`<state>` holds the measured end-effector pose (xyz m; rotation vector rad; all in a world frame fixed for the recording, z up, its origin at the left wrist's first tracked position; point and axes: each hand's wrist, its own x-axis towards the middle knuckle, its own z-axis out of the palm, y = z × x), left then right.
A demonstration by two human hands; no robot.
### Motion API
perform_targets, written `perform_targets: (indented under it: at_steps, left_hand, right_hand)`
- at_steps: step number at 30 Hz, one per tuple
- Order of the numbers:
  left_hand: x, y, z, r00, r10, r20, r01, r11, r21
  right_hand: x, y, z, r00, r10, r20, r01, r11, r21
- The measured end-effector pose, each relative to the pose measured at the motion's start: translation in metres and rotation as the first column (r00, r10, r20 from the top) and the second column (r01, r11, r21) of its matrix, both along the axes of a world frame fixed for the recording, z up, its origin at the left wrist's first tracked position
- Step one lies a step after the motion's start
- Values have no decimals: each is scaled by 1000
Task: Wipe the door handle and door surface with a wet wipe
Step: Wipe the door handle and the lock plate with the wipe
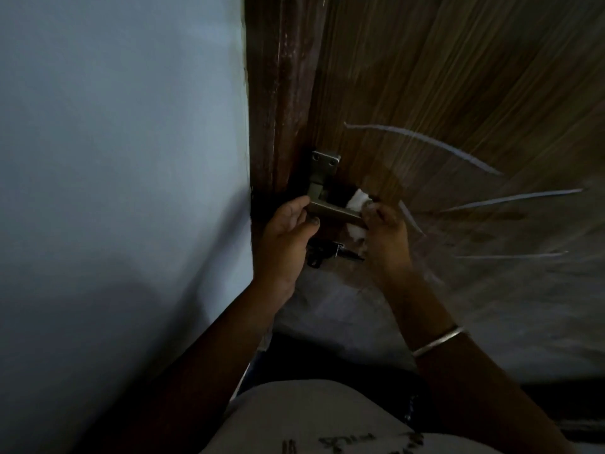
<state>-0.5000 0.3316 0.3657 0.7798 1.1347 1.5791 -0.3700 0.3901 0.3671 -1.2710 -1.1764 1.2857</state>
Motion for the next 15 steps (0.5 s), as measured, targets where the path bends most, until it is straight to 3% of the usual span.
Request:
perform_targets:
  at_steps: [2, 4, 9, 12, 15]
  left_hand:
    - [3, -1, 1, 1000, 15, -15, -15, 1000, 5]
    - [5, -3, 2, 999, 32, -25, -31, 999, 26]
    - [1, -5, 9, 997, 44, -63, -37, 993, 113]
    - [-1, -5, 14, 994, 55, -97, -41, 990, 136]
    - [1, -5, 18, 990, 61, -129, -41, 987, 153]
  right_hand:
    - [-1, -8, -1, 937, -30, -349, -34, 984, -176]
    - [-3, -12, -1, 858, -103, -504, -31, 967, -251]
    - [-1, -16, -1, 852, -291, -434, 138, 926, -351]
    - [8, -20, -2, 874, -354, -333, 322, 935, -148]
    - [11, -21, 11, 913, -402, -75, 399, 835, 379]
